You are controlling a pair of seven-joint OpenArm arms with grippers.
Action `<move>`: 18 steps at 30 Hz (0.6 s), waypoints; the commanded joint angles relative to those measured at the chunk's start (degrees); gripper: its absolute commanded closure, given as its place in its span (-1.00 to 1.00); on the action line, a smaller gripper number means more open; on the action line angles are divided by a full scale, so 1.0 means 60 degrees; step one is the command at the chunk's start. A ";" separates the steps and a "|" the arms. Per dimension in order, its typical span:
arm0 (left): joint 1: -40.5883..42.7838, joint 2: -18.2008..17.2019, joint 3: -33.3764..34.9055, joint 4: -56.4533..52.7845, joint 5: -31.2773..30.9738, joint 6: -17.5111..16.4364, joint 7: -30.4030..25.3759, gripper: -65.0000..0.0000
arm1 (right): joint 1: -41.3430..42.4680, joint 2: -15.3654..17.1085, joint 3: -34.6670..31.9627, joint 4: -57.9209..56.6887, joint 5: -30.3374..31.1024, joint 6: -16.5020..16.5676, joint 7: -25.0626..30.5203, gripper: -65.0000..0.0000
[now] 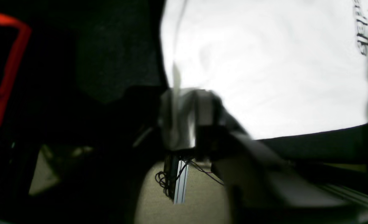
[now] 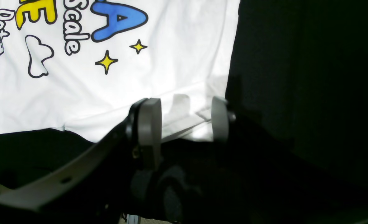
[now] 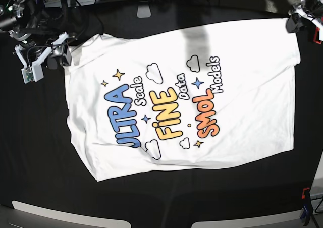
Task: Layout the t-shirt on the table in an organized manner, then fold the t-shirt properly
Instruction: 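Hold the spread shirt by its edge with both grippers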
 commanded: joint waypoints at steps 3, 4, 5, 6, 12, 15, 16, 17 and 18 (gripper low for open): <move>0.0080 -0.0131 -0.0044 0.0106 -0.0102 -0.0053 -0.0018 1.00 | 0.0022 0.0109 0.0047 0.0182 0.0102 0.0098 0.0153 0.22; 0.0080 -0.0131 -0.0044 0.0106 -0.0215 -0.0053 -0.0018 1.00 | 0.0018 0.0106 0.0047 0.0182 0.0098 0.0102 0.0149 0.22; 0.0080 -0.0131 -0.0044 0.0106 -0.0280 -0.0053 -0.0018 1.00 | 0.0018 0.0109 0.0047 0.0182 0.0098 0.0102 0.0124 0.22; 0.0076 -0.0127 -0.0044 0.0106 -0.0284 -0.0053 -0.0022 1.00 | 0.0018 0.0109 0.0051 0.0182 0.0076 0.0098 0.0080 0.22; 0.0073 -0.0131 -0.0044 0.0106 -0.0273 -0.0053 -0.0208 1.00 | 0.0015 0.0106 0.0306 0.0182 0.0113 0.0069 -0.0200 0.03; 0.0076 -0.0131 -0.0044 0.0106 -0.0270 -0.0053 -0.0200 1.00 | 0.0018 0.0106 0.0455 0.0182 0.0572 0.0073 -0.0193 -0.01; 0.0076 -0.0131 -0.0044 0.0106 -0.0270 -0.0053 -0.0204 1.00 | 0.0018 0.0106 0.0459 0.0182 0.0816 0.0073 -0.0193 -0.01; 0.0073 -0.0131 -0.0044 0.0106 -0.0273 -0.0053 -0.0208 1.00 | 0.0018 0.0106 0.0459 0.0182 0.1045 0.0073 -0.0197 -0.01; 0.0073 -0.0135 -0.0047 0.0106 -0.0270 -0.0053 -0.0229 1.00 | 0.0022 0.0106 0.0459 0.0182 0.1290 0.0073 -0.0197 -0.01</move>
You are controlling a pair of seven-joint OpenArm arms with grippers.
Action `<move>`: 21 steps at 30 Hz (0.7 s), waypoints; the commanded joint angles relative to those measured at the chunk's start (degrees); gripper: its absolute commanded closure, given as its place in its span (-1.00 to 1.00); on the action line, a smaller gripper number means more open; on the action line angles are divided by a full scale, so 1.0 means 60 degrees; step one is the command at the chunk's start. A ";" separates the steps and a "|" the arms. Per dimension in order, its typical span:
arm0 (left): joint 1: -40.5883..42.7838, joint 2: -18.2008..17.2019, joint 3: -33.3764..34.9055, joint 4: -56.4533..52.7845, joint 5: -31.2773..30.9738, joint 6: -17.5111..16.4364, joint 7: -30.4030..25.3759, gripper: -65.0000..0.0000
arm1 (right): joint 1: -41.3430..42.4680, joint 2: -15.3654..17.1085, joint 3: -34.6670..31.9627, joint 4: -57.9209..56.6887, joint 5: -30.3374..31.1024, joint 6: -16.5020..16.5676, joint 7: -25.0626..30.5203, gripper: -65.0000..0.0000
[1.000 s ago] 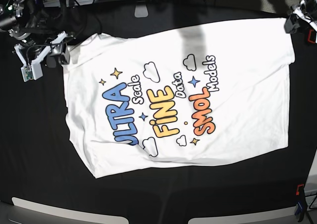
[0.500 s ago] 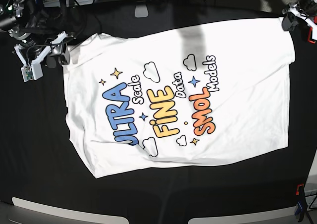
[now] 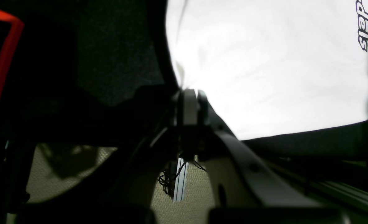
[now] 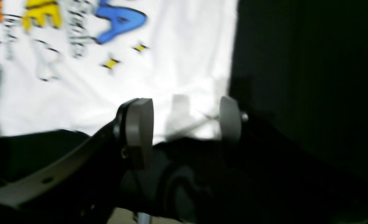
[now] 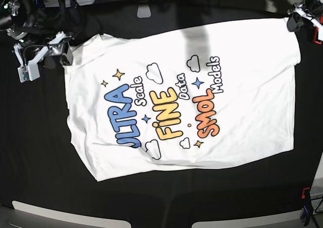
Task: Layout the t-shirt on the table in an organized manner, then fold the t-shirt properly
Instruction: 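Hold the spread shirt by its edge with both grippers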
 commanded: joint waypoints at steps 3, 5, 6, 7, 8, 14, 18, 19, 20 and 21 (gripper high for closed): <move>0.0047 -0.0138 -0.0044 0.0106 -0.0124 -0.0057 -0.0164 1.00 | 0.0025 0.0098 0.0058 0.0182 0.0412 0.0073 0.0051 -0.01; 0.0044 -0.0138 -0.0044 0.0106 -0.0124 -0.0057 -0.0255 1.00 | 0.0025 0.0098 0.0058 0.0182 0.0193 0.0069 -0.0131 -0.01; 0.0047 -0.0138 -0.0044 0.0106 -0.0124 -0.0057 -0.0357 1.00 | 0.0025 0.0091 0.0058 0.0182 -0.0073 0.0066 -0.0127 -0.01; 0.0047 -0.0138 -0.0047 0.0106 -0.0120 -0.0057 -0.0415 1.00 | 0.0058 0.0084 0.0062 0.0182 -0.0393 -0.0047 -0.0062 -0.01; 0.0047 -0.0138 -0.0044 0.0106 -0.0124 -0.0057 -0.0444 1.00 | 0.0113 0.0080 0.0058 0.0171 -0.0754 -0.0277 0.0084 -0.01; 0.0047 -0.0138 -0.0044 0.0106 -0.0124 -0.0057 -0.0441 1.00 | 0.0605 0.0102 0.0018 -0.0874 -0.0940 -0.0688 0.0594 -0.01; 0.0047 -0.0138 -0.0047 0.0106 -0.0124 -0.0057 -0.0441 1.00 | 0.1035 0.0259 -0.0211 -0.2084 -0.0656 -0.0674 0.0211 -0.01; 0.0047 -0.0138 -0.0044 0.0106 -0.0124 -0.0057 -0.0441 1.00 | 0.1111 0.0321 -0.0266 -0.2342 -0.0699 -0.0674 0.0171 -0.01; 0.0047 -0.0138 -0.0044 0.0106 -0.0124 -0.0057 -0.0441 1.00 | 0.1184 0.0382 -0.0295 -0.2579 -0.0699 -0.0674 0.0113 -0.01; 0.0047 -0.0138 -0.0044 0.0106 -0.0124 -0.0057 -0.0441 1.00 | 0.1217 0.0426 -0.0291 -0.2758 -0.0699 -0.0674 0.0076 -0.01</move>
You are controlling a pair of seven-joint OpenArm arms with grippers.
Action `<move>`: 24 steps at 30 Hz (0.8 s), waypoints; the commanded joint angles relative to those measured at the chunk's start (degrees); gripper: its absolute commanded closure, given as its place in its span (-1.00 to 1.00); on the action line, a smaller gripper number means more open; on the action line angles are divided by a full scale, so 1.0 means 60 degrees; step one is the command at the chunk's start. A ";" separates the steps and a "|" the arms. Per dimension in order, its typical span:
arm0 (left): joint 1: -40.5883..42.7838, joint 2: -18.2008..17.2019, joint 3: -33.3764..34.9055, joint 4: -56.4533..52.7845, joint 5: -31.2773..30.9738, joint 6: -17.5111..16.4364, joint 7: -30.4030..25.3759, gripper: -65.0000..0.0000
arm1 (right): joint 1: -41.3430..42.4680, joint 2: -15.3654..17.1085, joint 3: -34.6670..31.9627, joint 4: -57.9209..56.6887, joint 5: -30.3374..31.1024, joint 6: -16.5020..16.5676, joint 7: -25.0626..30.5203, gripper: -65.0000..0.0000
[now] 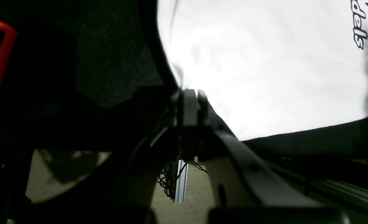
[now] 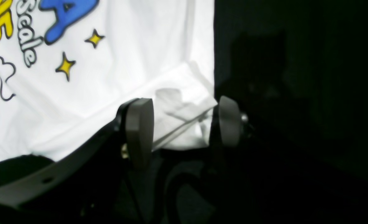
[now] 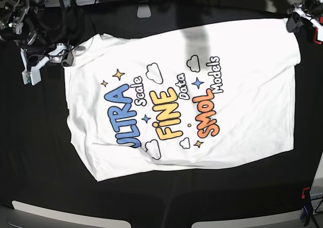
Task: Layout the t-shirt on the table in an organized manner, then fold the t-shirt properly
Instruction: 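Hold the spread shirt by its edge with both grippers, then lower the shirt flat onto the table with both grippers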
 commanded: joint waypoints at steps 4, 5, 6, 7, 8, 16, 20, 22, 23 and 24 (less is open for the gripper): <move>0.0047 -0.0142 -0.0066 0.0106 -0.0127 -0.0060 -0.0178 1.00 | 0.0142 0.0295 0.0051 -0.0270 0.0153 0.0066 0.0120 -0.01; 0.0051 -0.0138 -0.0062 0.0106 -0.0131 -0.0060 -0.0182 1.00 | 0.0168 0.0335 0.0047 -0.0382 0.0157 0.0066 0.0193 -0.01; 0.0051 -0.0138 -0.0066 0.0106 -0.0127 -0.0060 -0.0178 1.00 | 0.0182 0.0361 0.0047 -0.0503 0.0164 0.0066 0.0280 -0.01; 0.0051 -0.0138 -0.0062 0.0106 -0.0127 -0.0060 -0.0178 1.00 | 0.0193 0.0397 0.0047 -0.0630 0.0197 0.0066 0.0342 -0.01; 0.0051 -0.0138 -0.0066 0.0106 -0.0131 -0.0060 -0.0178 1.00 | 0.0197 0.0437 0.0047 -0.0739 0.0226 0.0066 0.0441 -0.01; 0.0051 -0.0138 -0.0066 0.0106 -0.0127 -0.0060 -0.0178 1.00 | 0.0350 0.0568 0.0047 -0.1016 0.1144 0.0619 0.0266 0.10; 0.0051 -0.0138 -0.0066 0.0106 -0.0127 -0.0060 -0.0178 1.00 | 0.0452 0.0565 0.0047 -0.1016 0.1490 0.0696 0.0219 0.20; 0.0051 -0.0138 -0.0066 0.0106 -0.0127 -0.0060 -0.0178 1.00 | 0.0484 0.0568 0.0047 -0.1016 0.1483 0.0696 0.0153 0.23; 0.0051 -0.0138 -0.0066 0.0106 -0.0127 -0.0060 -0.0178 1.00 | 0.0484 0.0565 0.0047 -0.1016 0.1483 0.0696 0.0157 0.29; 0.0051 -0.0138 -0.0066 0.0106 -0.0127 -0.0060 -0.0178 1.00 | 0.0484 0.0565 0.0047 -0.1016 0.1483 0.0696 0.0157 0.38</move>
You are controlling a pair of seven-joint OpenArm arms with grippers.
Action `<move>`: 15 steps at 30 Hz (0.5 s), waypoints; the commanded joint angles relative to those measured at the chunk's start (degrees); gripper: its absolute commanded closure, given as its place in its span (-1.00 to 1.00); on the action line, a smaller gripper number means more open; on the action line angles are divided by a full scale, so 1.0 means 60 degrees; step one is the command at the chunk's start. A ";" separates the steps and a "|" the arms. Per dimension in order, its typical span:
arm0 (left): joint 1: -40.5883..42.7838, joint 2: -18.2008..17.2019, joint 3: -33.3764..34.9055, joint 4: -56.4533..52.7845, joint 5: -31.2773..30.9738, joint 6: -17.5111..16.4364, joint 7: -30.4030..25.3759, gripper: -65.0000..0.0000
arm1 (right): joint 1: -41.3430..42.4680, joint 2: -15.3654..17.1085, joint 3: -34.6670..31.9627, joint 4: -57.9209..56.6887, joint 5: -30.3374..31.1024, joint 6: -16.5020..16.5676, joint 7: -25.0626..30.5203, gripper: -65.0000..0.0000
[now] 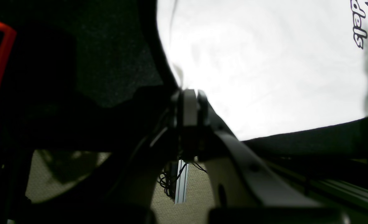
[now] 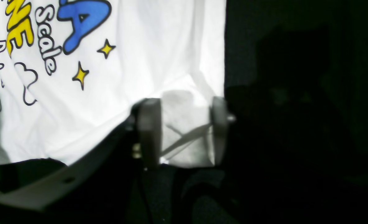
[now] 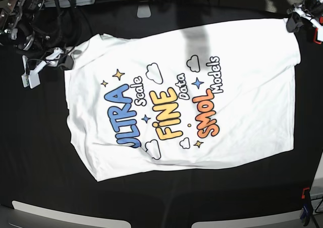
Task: Layout the t-shirt on the table in an organized manner, then fold the t-shirt properly
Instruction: 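Lower the shirt flat onto the table with both grippers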
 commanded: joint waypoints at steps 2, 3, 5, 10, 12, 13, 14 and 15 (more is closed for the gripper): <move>0.0051 -0.0142 -0.0066 0.0106 -0.0131 -0.0060 -0.0186 1.00 | 0.0080 0.0138 0.0040 0.0142 0.0233 0.0153 0.0120 0.59; 0.0051 -0.0142 -0.0066 0.0106 -0.0131 -0.0060 -0.0186 1.00 | 0.0131 0.0138 0.0040 0.0142 0.0233 0.0321 0.0124 0.71; 0.0051 -0.0138 -0.0066 0.0106 -0.0135 -0.0060 -0.0193 1.00 | 0.0237 0.0138 0.0040 0.0142 0.0240 0.0812 0.0117 0.98; 0.0051 -0.0138 -0.0066 0.0106 -0.0142 -0.0060 -0.0415 1.00 | 0.0386 0.0142 0.0051 0.0248 0.1024 0.1045 0.0175 1.00; 0.0051 -0.0142 -0.0066 0.0106 -0.0142 -0.0060 -0.0488 1.00 | 0.0386 0.0138 0.0051 0.0430 0.1370 0.1107 0.0204 1.00; 0.0051 -0.0142 -0.0066 0.0106 -0.0142 -0.0060 -0.0583 1.00 | 0.0386 0.0138 0.0051 0.0539 0.1530 0.1137 0.0215 1.00; 0.0051 -0.0142 -0.0084 0.0117 -0.0200 -0.0060 -0.0670 1.00 | 0.0390 0.0138 0.0051 0.0648 0.1596 0.1177 0.0270 1.00; 0.0051 -0.0142 -0.0106 0.0120 -0.0426 -0.0060 -0.0685 1.00 | 0.0390 0.0138 0.0051 0.0747 0.1632 0.1188 0.0401 1.00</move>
